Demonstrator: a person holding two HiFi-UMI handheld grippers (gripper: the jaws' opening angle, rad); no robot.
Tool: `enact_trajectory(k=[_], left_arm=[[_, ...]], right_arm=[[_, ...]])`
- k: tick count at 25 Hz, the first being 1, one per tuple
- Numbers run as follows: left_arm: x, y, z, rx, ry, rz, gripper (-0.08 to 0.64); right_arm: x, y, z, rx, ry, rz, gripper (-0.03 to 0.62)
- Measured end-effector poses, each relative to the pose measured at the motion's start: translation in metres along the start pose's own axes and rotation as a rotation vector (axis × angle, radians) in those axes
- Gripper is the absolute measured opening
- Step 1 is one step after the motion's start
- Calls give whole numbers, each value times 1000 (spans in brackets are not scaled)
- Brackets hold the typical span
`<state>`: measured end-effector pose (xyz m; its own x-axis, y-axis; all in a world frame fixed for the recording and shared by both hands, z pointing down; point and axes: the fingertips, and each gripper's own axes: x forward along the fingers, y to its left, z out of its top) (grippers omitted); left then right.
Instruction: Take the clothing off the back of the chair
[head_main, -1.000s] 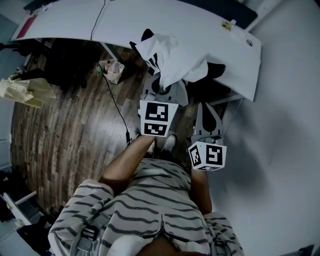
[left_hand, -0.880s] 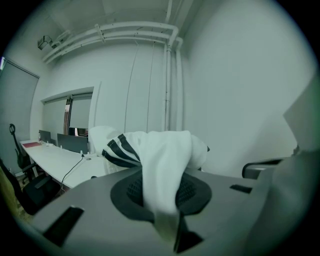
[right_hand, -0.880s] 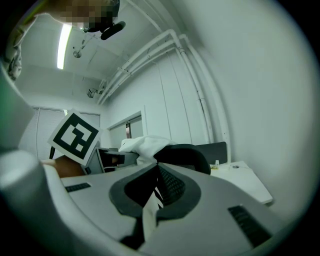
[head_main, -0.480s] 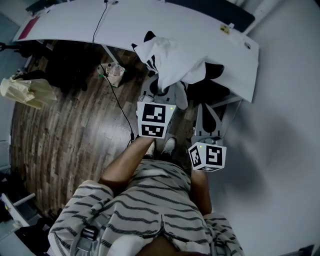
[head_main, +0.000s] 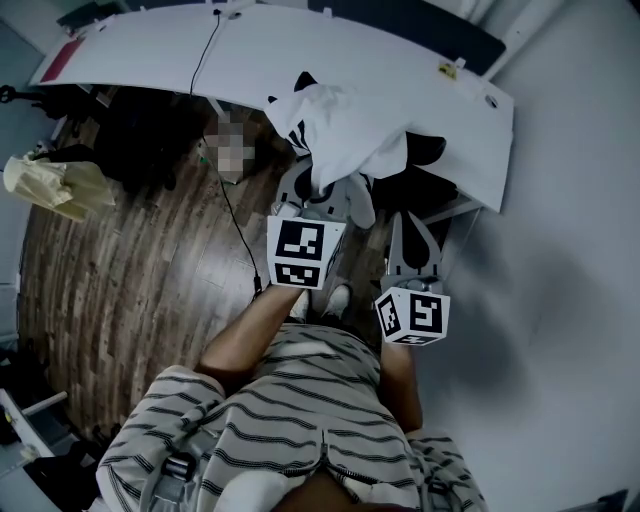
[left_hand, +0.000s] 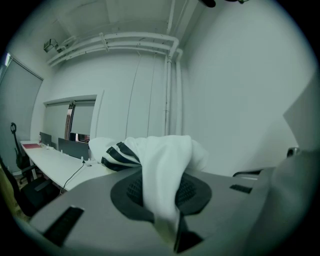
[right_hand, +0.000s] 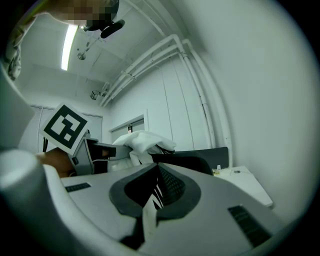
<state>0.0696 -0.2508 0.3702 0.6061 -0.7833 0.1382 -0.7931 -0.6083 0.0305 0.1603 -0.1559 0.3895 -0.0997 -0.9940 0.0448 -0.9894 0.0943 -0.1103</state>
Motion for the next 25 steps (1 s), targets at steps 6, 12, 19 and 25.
enact_trajectory(k=[6, 12, 19, 25], left_arm=[[-11, 0, 15, -2, -33, 0, 83], [-28, 1, 28, -30, -65, -12, 83], [-47, 1, 53, -14, -120, -27, 83], [-73, 7, 82, -1, -171, -27, 83]], right_arm=[[-4, 3, 4, -5, -13, -2, 18], [-11, 9, 10, -11, -28, -10, 18], [-14, 13, 17, -22, -43, -14, 18], [-20, 23, 24, -28, -56, -16, 18]])
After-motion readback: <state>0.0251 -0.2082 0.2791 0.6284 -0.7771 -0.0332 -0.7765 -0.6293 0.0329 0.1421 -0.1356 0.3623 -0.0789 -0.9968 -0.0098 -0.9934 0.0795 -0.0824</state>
